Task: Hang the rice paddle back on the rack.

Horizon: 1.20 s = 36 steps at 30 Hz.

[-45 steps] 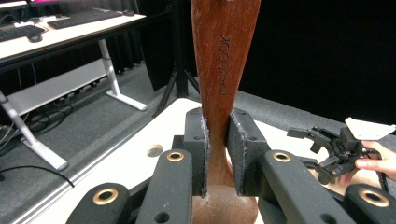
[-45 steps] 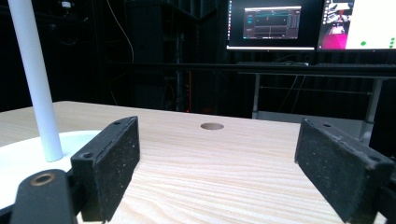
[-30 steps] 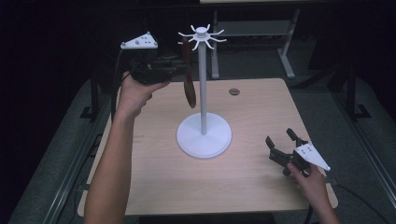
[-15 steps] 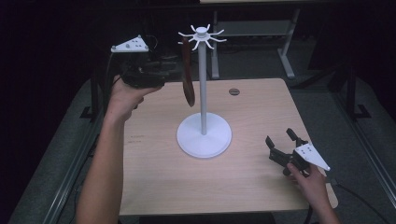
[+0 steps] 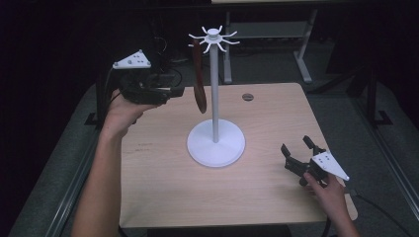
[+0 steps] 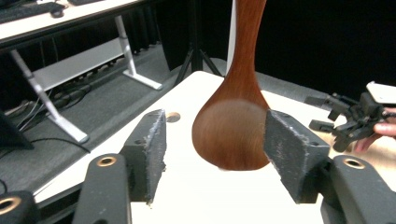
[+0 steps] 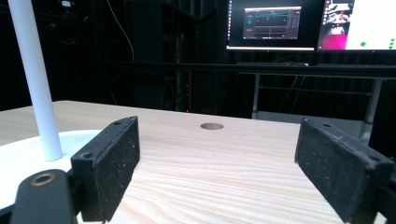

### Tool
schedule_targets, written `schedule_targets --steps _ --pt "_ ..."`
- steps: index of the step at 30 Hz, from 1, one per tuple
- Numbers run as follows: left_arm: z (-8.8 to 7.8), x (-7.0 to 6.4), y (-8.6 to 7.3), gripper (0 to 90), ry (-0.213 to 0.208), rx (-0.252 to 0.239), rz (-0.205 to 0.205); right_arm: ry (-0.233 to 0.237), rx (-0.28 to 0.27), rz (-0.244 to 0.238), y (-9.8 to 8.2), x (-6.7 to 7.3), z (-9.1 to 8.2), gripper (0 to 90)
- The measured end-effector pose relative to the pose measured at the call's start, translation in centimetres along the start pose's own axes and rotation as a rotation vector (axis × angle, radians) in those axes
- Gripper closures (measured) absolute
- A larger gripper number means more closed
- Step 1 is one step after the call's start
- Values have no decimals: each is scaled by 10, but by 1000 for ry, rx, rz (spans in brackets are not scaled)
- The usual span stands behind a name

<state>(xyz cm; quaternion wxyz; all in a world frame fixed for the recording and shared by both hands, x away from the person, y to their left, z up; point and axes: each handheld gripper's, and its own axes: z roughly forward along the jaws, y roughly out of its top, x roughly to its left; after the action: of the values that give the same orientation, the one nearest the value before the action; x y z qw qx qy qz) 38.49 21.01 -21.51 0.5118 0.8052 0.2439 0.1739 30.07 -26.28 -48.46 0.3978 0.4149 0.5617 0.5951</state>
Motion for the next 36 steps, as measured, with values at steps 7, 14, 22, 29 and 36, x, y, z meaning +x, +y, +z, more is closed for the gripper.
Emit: schedule_targets --steps 7,14,22,29,36 --pt "-5 5 -24 354 26 21 -27 -1 1 2 0 0 0 133" --pt "-6 10 -54 280 41 54 -85 -1 1 -1 0 0 0 133" --pt "-5 10 -84 225 65 97 -117 0 2 -4 0 0 0 133" --pt "-4 6 -109 204 71 119 -135 -1 -1 -10 0 0 0 133" --pt "-4 2 -130 201 92 132 -150 -2 0 -2 0 0 0 133"
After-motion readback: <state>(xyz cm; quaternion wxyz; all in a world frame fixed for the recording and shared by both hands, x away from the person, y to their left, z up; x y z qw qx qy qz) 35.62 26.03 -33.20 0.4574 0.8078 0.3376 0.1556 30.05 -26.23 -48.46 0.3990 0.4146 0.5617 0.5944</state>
